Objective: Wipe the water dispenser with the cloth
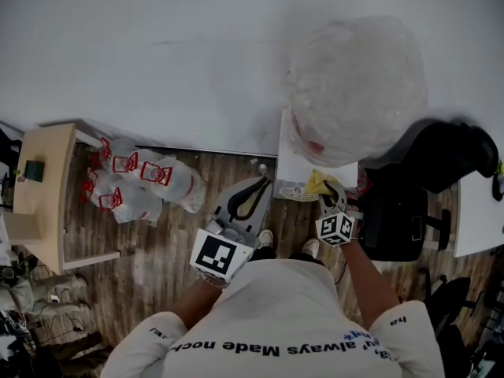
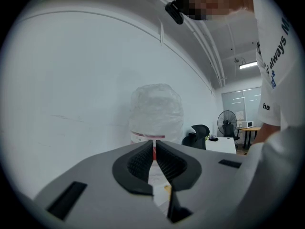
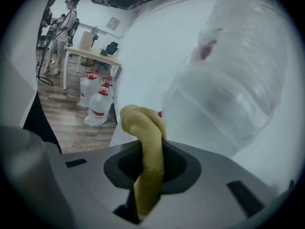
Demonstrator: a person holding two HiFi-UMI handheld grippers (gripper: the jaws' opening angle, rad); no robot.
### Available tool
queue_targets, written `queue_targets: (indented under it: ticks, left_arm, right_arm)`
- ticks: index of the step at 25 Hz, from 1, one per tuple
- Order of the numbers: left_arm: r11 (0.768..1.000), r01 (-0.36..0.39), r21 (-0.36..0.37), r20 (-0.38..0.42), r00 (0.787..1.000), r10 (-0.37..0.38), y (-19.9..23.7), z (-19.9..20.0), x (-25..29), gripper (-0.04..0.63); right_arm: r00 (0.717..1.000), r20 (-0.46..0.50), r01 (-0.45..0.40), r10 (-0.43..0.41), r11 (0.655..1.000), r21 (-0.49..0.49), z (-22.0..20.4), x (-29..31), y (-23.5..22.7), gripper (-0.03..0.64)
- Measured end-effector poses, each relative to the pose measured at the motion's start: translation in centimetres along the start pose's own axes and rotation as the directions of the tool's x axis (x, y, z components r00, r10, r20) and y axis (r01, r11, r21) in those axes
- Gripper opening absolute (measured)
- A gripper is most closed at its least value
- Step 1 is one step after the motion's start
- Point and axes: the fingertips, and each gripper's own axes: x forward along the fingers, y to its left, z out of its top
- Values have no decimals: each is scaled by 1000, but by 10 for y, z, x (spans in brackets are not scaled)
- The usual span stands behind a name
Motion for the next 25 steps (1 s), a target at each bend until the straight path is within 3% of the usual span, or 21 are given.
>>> queue_targets:
  ticks: [11, 25]
  left_arm:
    - [1000, -12, -4, -6, 1000, 12, 22, -6, -10, 35]
    - [1000, -27, -9, -15, 1000, 27, 30, -12, -14, 35]
  right_arm:
    - [993, 20, -109, 113, 986, -129, 65, 41, 92, 77]
    - [990, -109, -122, 94, 952, -282, 37, 79, 110, 77]
